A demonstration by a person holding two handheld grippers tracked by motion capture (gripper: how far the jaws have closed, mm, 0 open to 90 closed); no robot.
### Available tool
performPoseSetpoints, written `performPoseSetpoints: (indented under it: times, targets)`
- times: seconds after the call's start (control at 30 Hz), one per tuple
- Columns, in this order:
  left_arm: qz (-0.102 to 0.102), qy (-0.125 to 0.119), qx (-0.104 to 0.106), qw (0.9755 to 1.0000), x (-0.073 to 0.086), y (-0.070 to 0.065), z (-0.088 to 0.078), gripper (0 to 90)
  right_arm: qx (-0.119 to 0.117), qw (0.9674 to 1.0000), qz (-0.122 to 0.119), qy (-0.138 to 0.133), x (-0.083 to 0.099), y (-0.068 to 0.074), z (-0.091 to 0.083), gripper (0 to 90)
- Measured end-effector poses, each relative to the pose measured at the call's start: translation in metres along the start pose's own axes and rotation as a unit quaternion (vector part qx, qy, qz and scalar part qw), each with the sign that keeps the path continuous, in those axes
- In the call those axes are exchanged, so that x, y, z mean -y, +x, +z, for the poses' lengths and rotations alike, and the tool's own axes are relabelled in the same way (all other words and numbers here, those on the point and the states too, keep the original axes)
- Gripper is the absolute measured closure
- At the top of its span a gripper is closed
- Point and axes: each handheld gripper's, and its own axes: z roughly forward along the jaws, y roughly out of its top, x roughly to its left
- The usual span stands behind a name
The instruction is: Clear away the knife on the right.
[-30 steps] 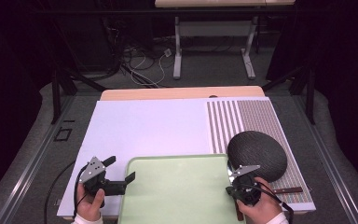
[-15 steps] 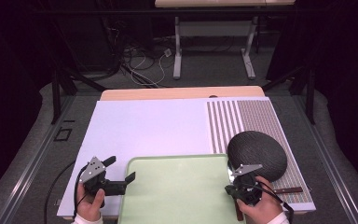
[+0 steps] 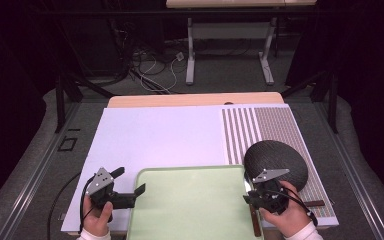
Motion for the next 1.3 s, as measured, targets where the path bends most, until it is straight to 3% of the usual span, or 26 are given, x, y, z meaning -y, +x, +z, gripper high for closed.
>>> performPoseSetpoints:
  times: [0.27, 0.43, 0.5, 0.67, 0.83, 1.1, 1.2, 1.3]
  targets:
    - [-0.001, 0.001, 0.001, 1.0, 0.0, 0.0, 0.001, 0.6, -0.03, 0.9993, -0.019, -0.014, -0.002, -0.013, -0.011, 71.6]
    - [-0.002, -0.002, 0.0, 1.0, 0.001, 0.0, 0.001, 0.6, -0.029, 0.998, -0.047, -0.032, 0.0, -0.02, -0.015, 73.9]
    - [-0.001, 0.001, 0.002, 1.0, 0.0, 0.0, 0.001, 0.6, -0.016, 0.9967, -0.069, -0.039, 0.001, -0.023, -0.016, 73.3]
    - [0.0, 0.001, 0.002, 1.0, 0.001, -0.001, 0.0, 0.6, -0.015, 0.9939, -0.101, -0.041, 0.004, -0.026, -0.02, 65.1]
    - [-0.002, 0.0, 0.0, 1.0, 0.001, 0.0, 0.0, 0.6, -0.023, 0.9938, -0.101, -0.039, 0.009, -0.029, -0.022, 57.0]
    - [-0.001, 0.003, -0.002, 1.0, 0.001, -0.001, -0.001, 0.6, -0.024, 0.996, -0.075, -0.042, 0.012, -0.038, -0.032, 47.6]
    - [-0.001, 0.003, -0.002, 1.0, 0.001, -0.002, -0.001, 0.6, -0.008, 0.9938, -0.098, -0.052, 0.012, -0.04, -0.035, 38.3]
    - [0.0, 0.003, -0.004, 1.0, 0.002, -0.002, -0.002, 0.6, -0.004, 0.995, -0.092, -0.04, 0.013, -0.044, -0.038, 32.7]
